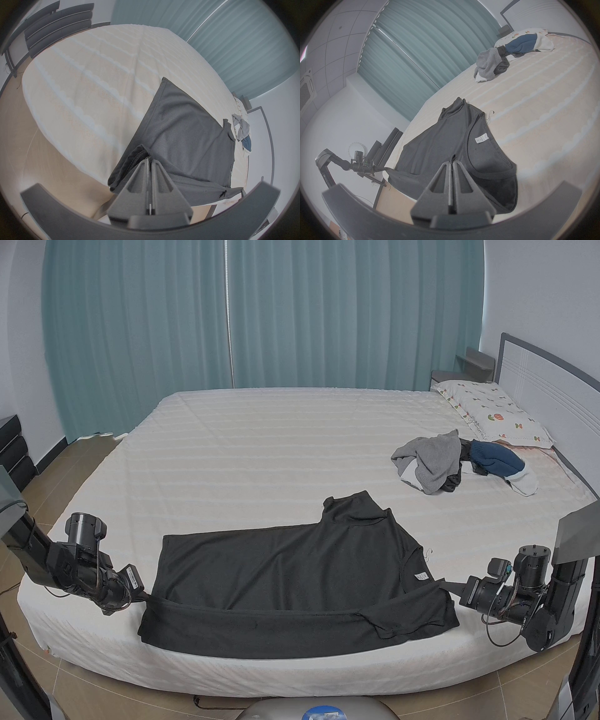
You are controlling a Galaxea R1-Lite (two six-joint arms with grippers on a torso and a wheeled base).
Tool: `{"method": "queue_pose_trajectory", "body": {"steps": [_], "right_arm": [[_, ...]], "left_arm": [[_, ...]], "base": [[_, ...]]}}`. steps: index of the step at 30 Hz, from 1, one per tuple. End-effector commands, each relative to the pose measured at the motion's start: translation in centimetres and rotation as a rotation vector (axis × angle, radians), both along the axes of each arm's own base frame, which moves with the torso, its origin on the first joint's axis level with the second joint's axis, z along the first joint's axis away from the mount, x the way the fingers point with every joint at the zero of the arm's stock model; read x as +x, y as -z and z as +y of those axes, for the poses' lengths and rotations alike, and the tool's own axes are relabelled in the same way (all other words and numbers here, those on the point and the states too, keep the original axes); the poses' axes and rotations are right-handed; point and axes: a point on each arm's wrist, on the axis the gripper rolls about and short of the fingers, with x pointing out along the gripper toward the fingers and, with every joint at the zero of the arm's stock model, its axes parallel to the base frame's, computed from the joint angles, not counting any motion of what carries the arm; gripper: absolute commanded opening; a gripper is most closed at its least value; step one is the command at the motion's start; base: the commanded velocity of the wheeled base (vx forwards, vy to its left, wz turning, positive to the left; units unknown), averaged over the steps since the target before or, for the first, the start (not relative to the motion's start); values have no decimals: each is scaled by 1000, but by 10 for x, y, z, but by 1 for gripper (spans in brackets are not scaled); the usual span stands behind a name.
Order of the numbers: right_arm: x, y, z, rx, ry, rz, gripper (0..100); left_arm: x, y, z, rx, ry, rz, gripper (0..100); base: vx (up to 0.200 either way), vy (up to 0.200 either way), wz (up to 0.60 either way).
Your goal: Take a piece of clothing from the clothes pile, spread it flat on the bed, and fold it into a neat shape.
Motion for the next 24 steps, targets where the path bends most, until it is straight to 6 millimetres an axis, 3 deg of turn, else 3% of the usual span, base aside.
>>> {"method": "queue_pose_trajectory", "body": {"steps": [1,14,15,24], "right_arm": [[8,11,0,-4,9,8,0],[18,22,1,-6,9,16,0],[19,23,2,-7,10,16,100],[22,19,1,-13,38,-7,100]], "left_arm": [[10,14,-1,-4,3,32,0],[17,22,1,-5,-1,47,0],[18,23,1,-6,-2,46,100],[19,20,3,-2,-13,36,100]], "base": [[0,0,0],[0,0,0],[0,0,0],[0,0,0]]}}
